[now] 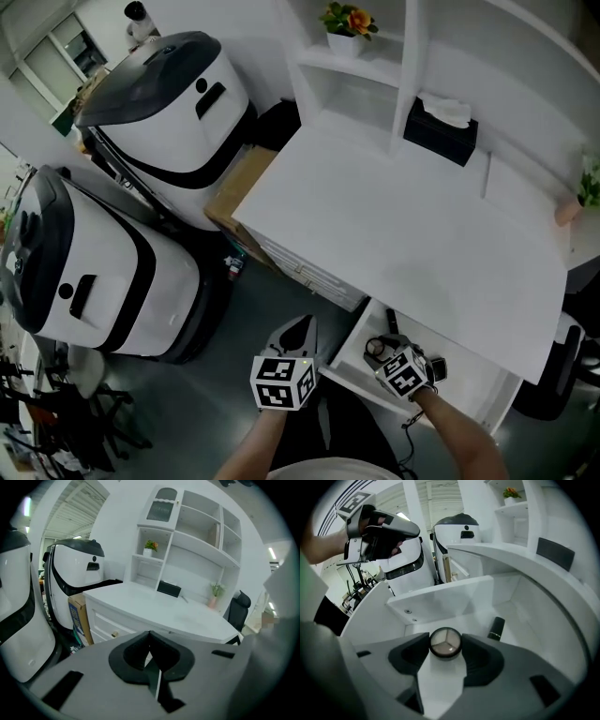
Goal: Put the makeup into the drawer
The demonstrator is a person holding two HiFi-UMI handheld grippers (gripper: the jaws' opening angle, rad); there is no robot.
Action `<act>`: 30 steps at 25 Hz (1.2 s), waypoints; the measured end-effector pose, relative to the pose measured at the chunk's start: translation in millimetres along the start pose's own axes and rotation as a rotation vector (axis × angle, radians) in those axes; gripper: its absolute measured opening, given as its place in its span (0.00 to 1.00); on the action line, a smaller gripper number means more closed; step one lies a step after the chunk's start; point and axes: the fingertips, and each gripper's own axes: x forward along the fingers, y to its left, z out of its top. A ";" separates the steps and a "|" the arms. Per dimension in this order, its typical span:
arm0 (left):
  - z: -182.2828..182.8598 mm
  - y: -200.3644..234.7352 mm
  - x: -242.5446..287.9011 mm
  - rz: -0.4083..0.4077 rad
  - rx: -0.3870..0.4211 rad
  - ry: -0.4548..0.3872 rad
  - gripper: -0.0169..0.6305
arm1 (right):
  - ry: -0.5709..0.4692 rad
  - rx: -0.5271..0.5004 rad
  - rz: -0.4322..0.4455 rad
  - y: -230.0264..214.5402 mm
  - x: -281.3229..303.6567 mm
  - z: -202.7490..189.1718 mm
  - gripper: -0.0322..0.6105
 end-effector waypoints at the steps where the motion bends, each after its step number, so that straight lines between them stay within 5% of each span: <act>1: -1.1 2.7 -2.7 0.011 -0.006 -0.003 0.03 | 0.004 -0.006 0.001 -0.1 2.4 -0.7 0.39; 16: -7.3 33.4 -40.5 0.128 -0.066 -0.053 0.03 | 0.053 -0.133 -0.013 11.0 18.9 -6.1 0.39; 22: -4.0 36.0 -43.3 0.131 -0.059 -0.060 0.03 | 0.046 -0.109 -0.002 11.7 14.0 -7.5 0.39; 25: -0.3 34.3 -44.0 0.121 -0.051 -0.068 0.03 | -0.011 -0.064 -0.025 9.5 -1.5 0.3 0.39; 30: 8.4 30.0 -42.1 0.088 -0.031 -0.085 0.03 | -0.164 0.157 -0.066 -0.5 -36.7 26.4 0.39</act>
